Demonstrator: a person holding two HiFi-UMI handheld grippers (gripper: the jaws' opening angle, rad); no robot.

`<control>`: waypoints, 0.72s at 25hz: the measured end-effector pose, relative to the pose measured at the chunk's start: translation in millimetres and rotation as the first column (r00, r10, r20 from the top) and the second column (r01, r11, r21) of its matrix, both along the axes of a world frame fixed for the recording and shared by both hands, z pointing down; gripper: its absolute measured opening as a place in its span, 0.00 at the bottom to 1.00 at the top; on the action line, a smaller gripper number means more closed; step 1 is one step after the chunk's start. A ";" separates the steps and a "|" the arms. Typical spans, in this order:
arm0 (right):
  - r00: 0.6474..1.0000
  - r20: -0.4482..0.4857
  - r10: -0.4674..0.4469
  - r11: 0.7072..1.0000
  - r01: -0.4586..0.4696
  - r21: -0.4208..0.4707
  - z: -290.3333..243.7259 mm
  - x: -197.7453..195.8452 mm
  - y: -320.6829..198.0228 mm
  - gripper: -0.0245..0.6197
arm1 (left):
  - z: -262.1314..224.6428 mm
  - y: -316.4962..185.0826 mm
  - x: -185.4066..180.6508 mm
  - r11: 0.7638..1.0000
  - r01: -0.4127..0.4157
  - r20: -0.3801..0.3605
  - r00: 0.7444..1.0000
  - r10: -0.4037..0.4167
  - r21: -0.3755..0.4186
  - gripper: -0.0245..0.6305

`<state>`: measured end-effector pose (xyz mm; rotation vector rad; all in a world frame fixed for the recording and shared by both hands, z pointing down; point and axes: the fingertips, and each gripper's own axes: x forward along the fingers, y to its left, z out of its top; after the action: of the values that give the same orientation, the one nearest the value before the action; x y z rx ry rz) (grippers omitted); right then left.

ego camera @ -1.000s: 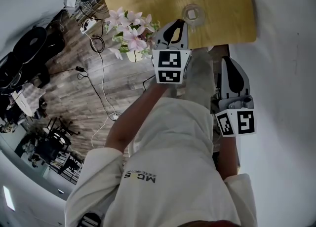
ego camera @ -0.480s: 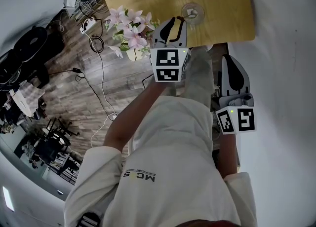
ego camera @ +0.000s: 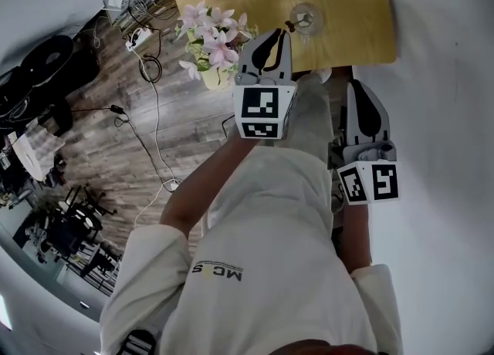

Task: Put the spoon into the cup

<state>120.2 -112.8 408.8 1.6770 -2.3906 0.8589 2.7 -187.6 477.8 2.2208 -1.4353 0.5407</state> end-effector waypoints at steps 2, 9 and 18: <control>1.000 -0.019 -0.011 1.000 0.011 0.019 -3.9 -2.2 1.8 0.09 | -9.9 5.5 -2.8 1.000 -0.001 -0.021 1.000 0.001 0.017 0.07; 0.996 -0.093 -0.008 0.995 0.017 0.099 -31.3 7.0 -2.7 0.09 | -58.7 22.7 -15.2 0.996 -0.021 -0.093 0.995 0.029 0.083 0.06; 0.991 -0.136 0.008 0.985 0.016 0.175 -66.5 1.0 3.2 0.09 | -121.8 45.9 -37.1 0.983 -0.051 -0.124 0.990 0.074 0.177 0.06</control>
<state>121.2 -109.6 342.3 1.7278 -2.4362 0.5264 -34.3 -141.7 356.0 2.3954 -1.3958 0.2942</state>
